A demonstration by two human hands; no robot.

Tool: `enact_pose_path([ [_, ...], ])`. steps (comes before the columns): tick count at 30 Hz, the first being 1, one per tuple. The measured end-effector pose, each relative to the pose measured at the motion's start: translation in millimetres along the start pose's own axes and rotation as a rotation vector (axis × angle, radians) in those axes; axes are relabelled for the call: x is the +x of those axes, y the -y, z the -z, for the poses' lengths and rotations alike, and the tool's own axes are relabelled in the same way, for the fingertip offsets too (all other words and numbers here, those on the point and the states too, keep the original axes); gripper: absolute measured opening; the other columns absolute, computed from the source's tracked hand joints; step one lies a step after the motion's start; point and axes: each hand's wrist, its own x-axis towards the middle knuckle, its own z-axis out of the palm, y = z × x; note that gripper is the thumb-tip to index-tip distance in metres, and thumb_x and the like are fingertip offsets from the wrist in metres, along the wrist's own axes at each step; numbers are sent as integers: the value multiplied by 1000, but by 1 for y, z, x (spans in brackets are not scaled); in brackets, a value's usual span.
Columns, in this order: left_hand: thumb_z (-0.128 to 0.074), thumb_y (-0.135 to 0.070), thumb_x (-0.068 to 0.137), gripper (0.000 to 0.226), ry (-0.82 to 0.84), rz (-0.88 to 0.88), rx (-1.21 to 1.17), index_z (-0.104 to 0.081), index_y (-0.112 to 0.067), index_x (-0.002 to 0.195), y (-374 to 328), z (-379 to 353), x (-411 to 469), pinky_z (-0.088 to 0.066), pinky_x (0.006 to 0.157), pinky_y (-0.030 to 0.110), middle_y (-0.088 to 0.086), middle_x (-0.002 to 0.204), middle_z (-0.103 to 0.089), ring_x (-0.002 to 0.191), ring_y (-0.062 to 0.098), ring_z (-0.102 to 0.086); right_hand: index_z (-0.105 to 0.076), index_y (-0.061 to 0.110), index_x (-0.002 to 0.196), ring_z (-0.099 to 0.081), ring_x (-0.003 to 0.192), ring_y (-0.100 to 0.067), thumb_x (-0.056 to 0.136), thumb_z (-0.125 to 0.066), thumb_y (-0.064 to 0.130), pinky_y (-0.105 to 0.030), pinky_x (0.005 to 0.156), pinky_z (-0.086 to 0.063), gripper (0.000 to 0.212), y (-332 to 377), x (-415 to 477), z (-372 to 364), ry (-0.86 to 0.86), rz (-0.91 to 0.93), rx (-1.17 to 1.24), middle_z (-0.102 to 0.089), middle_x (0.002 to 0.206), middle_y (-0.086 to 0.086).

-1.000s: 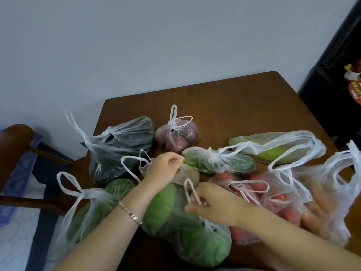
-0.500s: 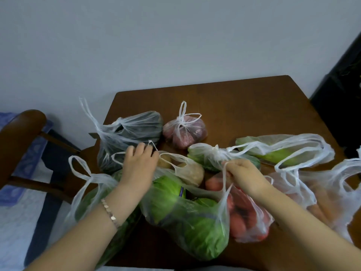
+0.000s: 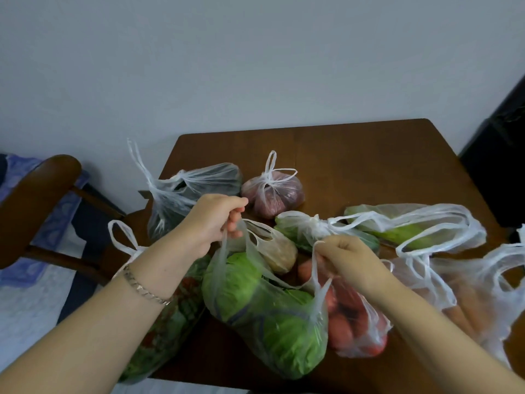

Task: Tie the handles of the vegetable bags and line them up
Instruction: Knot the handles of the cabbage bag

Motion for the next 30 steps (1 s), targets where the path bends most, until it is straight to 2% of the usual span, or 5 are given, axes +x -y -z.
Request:
enact_pose_path([
  [6,-44,-8,88,26,-185,56,-85,-42,-13,63,7,16,-16,-13,29,10,-1,52,-32,25,4,-20,-44,15,42,-37,46,-12,82,-49,9,-28,53,-34,40,7,-6,-13,-49,95,-142,-41,44,-1],
  [10,-50,-8,88,26,-317,32,-77,-49,-9,62,15,21,-27,-31,32,13,3,58,-42,38,9,-39,-45,10,56,-31,44,-8,76,-50,18,-25,49,-28,22,23,-3,-27,-62,90,-97,-38,52,-6],
  [13,-61,-14,84,18,-354,-164,48,-60,-12,66,23,19,-27,-48,65,25,4,76,-60,70,16,-58,-40,10,61,-31,49,-8,82,-51,13,-14,42,-28,24,26,4,-44,-87,110,-159,-34,54,1],
  [21,-54,-22,83,17,282,-483,27,-70,-25,87,53,20,-13,-49,79,14,-7,88,-72,90,4,-65,-35,15,55,-37,60,-10,93,-43,13,-20,54,-30,39,8,26,-84,-266,182,-176,-37,59,3],
  [30,-50,8,88,22,547,-330,29,-63,9,105,80,3,26,-47,49,12,-5,53,-60,44,2,-55,-65,1,74,-54,48,-2,89,-38,-4,-13,53,-43,31,-4,27,-108,-423,101,81,-60,53,-7],
])
